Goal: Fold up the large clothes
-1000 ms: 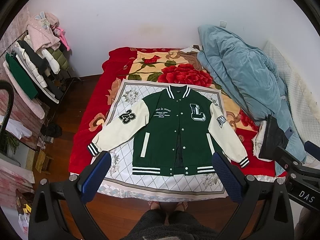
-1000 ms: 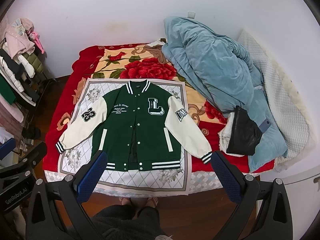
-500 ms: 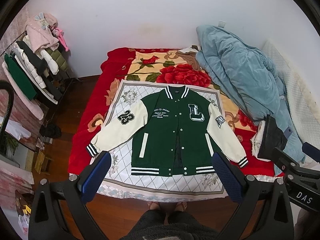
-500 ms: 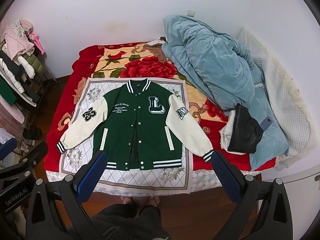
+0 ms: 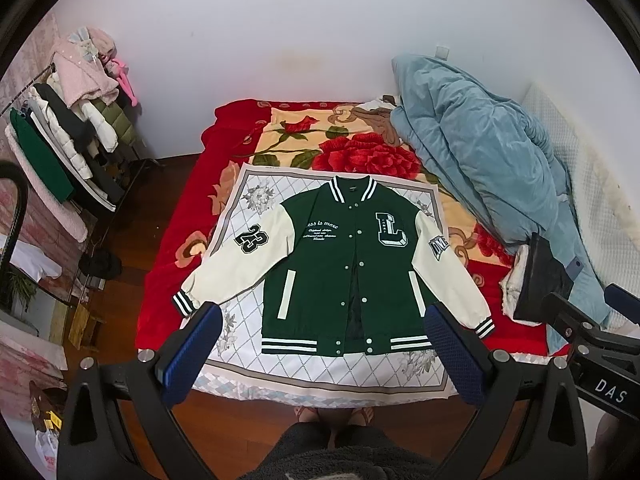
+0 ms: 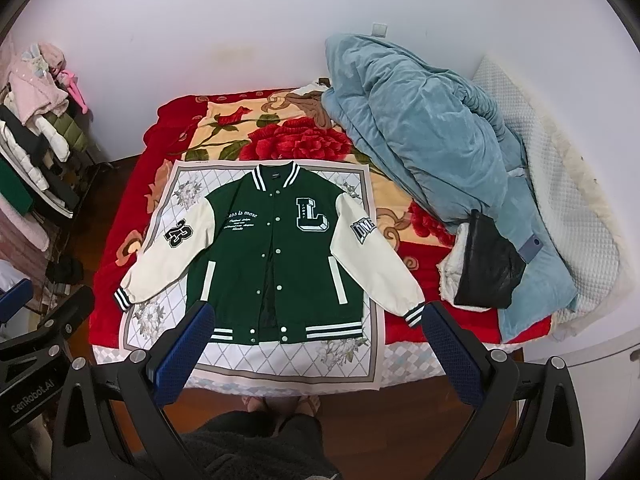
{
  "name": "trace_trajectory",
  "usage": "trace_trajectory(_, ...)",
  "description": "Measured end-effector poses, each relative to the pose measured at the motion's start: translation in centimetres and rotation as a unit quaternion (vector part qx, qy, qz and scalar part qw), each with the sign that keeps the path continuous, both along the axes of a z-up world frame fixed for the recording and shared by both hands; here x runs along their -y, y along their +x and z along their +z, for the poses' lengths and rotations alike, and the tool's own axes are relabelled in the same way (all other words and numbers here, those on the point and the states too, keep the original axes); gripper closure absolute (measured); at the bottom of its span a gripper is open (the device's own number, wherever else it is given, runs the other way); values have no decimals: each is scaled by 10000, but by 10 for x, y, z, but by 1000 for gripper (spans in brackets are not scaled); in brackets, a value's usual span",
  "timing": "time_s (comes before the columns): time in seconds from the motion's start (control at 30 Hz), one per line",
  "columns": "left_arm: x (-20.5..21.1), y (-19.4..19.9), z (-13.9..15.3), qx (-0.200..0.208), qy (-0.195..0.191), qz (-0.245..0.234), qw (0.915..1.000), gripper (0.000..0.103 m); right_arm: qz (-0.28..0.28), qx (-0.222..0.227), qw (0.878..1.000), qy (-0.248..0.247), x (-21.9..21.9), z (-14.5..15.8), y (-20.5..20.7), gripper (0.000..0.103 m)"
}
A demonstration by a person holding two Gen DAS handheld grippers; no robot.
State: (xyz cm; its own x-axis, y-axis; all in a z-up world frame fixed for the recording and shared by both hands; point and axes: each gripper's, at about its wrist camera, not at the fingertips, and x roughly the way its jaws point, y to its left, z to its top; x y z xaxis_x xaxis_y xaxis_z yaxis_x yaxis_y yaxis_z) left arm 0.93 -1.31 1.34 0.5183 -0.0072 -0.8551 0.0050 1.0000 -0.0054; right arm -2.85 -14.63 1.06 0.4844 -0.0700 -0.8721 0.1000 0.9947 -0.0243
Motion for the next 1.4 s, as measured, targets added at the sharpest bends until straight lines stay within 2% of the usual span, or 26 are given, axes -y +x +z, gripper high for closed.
trace_trajectory(1.23,3,3,12,88,14,-9,10000,0,-61,3,10000,6,8,2,-3,0)
trace_trajectory(1.4,2,17,12,194,133,0,9997,0,-223,-90,9997,101,11,-7,0,0)
